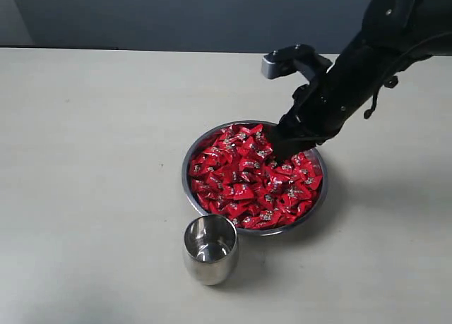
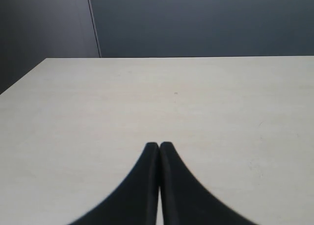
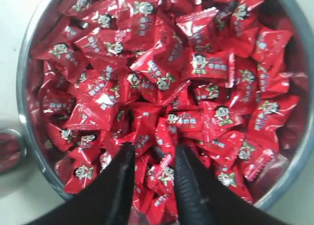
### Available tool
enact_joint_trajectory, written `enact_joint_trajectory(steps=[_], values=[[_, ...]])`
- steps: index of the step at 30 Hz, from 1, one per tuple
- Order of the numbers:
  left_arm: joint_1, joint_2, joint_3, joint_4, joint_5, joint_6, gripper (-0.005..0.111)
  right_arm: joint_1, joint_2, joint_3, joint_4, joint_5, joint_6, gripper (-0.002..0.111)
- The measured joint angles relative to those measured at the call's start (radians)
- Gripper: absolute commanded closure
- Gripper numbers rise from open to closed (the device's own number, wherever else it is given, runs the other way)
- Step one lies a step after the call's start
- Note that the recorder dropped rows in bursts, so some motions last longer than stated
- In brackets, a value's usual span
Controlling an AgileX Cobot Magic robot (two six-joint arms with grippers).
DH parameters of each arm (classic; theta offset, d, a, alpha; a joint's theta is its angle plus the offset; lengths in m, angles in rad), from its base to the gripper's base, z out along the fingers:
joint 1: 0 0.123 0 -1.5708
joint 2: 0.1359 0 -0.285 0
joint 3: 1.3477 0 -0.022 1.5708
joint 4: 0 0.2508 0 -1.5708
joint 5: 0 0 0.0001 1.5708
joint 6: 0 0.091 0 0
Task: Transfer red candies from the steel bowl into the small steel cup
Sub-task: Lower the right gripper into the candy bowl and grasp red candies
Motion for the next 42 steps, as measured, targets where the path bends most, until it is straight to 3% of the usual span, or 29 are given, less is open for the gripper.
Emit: enact_joint_trajectory(steps=[14,42], values=[[0.000,0.000,0.000,0.000,0.000,0.000,0.106,0.053,0.089,0.000,-0.115,-0.040,0.089,0.079],[0.000,0.000,0.000,0.000,0.000,0.000,0.106,0.053,0.142,0.000,-0.081,-0.067,0.095,0.079]])
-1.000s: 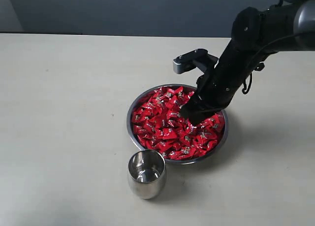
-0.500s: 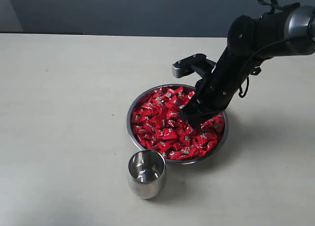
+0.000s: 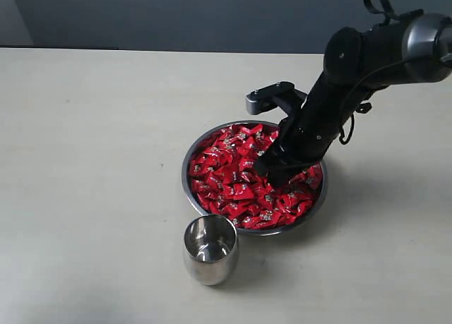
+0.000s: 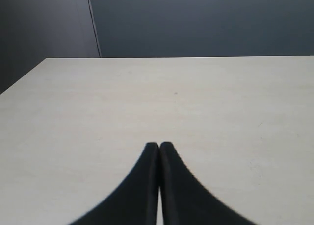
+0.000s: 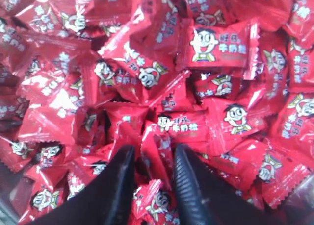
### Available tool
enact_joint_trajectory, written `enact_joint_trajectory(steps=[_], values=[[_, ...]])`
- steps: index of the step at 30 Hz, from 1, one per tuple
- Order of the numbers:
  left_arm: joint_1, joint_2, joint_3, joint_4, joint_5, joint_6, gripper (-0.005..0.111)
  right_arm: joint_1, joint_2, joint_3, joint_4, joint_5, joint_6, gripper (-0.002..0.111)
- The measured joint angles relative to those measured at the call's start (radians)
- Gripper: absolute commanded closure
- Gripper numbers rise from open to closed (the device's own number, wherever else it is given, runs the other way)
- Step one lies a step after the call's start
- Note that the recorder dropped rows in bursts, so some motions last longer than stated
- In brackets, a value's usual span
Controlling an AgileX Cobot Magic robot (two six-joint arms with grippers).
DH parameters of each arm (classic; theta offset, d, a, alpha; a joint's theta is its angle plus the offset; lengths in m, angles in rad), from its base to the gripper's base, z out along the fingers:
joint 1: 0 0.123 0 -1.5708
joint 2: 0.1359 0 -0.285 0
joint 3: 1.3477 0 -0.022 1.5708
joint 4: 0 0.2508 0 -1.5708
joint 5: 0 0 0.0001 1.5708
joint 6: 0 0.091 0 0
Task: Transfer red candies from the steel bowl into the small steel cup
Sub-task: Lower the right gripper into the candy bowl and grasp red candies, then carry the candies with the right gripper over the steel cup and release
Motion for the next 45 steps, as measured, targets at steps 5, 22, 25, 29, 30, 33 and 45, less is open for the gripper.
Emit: enact_joint_trajectory(steps=[5,22,25,29,30,33,45], values=[[0.000,0.000,0.000,0.000,0.000,0.000,0.106,0.000,0.017,0.000,0.000,0.000,0.000,0.091],[0.000,0.000,0.000,0.000,0.000,0.000,0.106,0.000,0.032,0.000,0.002,0.006,0.000,0.109],[0.000,0.000,0.000,0.000,0.000,0.000,0.106,0.000,0.032,-0.018,0.002,0.033,0.000,0.109],[0.000,0.000,0.000,0.000,0.000,0.000,0.106,0.000,0.029,-0.072,0.002,0.083,0.000,0.109],[0.000,0.000,0.000,0.000,0.000,0.000,0.106,0.000,0.024,-0.087,0.002,0.093,0.005,0.109],[0.000,0.000,0.000,0.000,0.000,0.000,0.106,0.000,0.009,-0.129,-0.029,0.113,0.057,0.109],[0.000,0.000,0.000,0.000,0.000,0.000,0.106,0.000,-0.050,-0.174,-0.132,0.170,0.151,0.109]])
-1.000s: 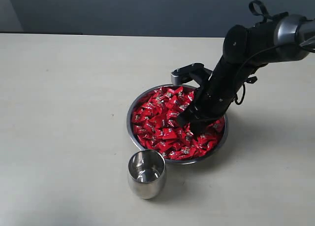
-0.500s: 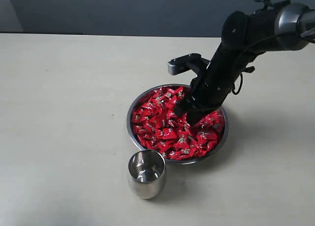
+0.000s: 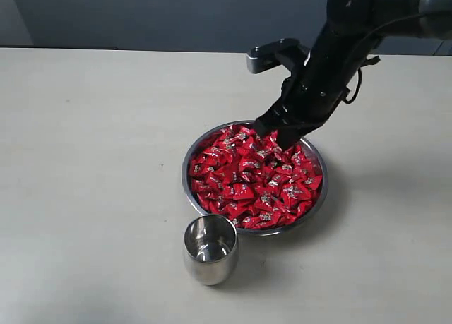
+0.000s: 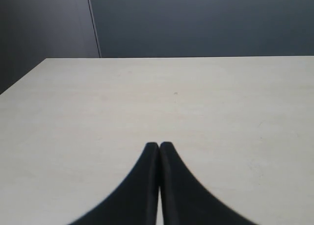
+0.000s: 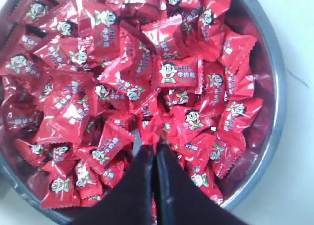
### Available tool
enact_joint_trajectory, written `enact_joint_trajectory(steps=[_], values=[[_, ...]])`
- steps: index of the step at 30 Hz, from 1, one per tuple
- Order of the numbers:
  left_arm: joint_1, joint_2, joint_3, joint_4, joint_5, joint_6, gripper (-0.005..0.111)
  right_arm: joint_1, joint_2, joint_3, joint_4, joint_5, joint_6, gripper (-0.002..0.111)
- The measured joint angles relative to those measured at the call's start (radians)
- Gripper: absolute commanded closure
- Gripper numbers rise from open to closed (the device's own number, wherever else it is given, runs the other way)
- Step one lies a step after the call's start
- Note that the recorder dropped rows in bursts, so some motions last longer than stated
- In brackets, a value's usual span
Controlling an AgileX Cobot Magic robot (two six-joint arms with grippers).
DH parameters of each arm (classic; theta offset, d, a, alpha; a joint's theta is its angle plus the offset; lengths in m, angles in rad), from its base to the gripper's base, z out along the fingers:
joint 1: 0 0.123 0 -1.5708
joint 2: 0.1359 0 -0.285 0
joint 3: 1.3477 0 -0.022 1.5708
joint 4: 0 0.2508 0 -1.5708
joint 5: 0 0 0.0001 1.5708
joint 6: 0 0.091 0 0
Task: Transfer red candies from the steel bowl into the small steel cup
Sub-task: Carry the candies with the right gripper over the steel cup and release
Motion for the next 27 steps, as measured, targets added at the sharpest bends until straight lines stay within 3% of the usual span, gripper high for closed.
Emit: enact_joint_trajectory(steps=[11,16,21,27], values=[[0.000,0.000,0.000,0.000,0.000,0.000,0.106,0.002,-0.071,0.000,0.313,0.150,-0.293,0.109],[0.000,0.000,0.000,0.000,0.000,0.000,0.106,0.032,-0.106,0.000,0.379,0.165,-0.331,0.109],[0.000,0.000,0.000,0.000,0.000,0.000,0.106,0.156,-0.110,0.000,0.358,0.150,-0.335,0.109],[0.000,0.000,0.000,0.000,0.000,0.000,0.106,0.309,-0.110,0.004,0.173,0.106,-0.244,0.109]])
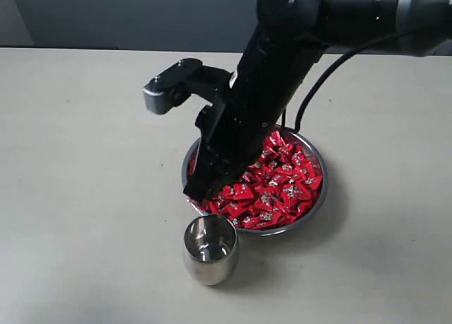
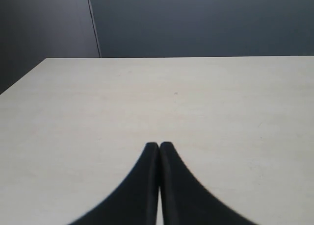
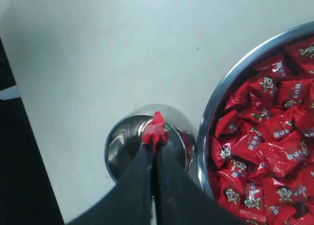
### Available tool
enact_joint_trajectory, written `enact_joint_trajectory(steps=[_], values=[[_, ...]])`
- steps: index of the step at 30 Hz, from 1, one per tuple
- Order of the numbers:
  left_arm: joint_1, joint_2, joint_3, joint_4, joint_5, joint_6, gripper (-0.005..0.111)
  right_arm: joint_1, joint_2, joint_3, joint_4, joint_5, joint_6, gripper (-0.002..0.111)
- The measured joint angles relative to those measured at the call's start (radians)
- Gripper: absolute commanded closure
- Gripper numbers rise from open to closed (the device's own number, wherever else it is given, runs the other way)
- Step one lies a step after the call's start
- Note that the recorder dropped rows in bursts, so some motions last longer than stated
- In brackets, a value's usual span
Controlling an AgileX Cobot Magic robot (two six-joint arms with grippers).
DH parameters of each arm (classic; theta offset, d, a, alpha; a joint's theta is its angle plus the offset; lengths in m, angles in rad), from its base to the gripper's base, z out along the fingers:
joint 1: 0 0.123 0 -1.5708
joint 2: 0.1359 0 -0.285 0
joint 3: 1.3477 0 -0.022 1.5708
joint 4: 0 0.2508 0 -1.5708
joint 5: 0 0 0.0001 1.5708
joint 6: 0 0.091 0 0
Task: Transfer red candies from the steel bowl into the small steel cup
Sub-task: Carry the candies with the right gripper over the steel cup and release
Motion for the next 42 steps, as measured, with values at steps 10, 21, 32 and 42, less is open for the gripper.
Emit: enact_joint_trajectory(steps=[10,21,32,42], values=[[0.000,0.000,0.000,0.000,0.000,0.000,0.106,0.038,0.000,0.022,-0.054,-0.003,0.059,0.109],[0.000,0.000,0.000,0.000,0.000,0.000,0.106,0.038,0.000,0.066,-0.054,-0.003,0.068,0.109],[0.000,0.000,0.000,0.000,0.000,0.000,0.106,0.038,0.016,0.066,-0.054,-0.005,0.081,0.081],[0.000,0.000,0.000,0.000,0.000,0.000,0.106,0.040,0.007,0.068,-0.163,-0.043,0.152,0.085]])
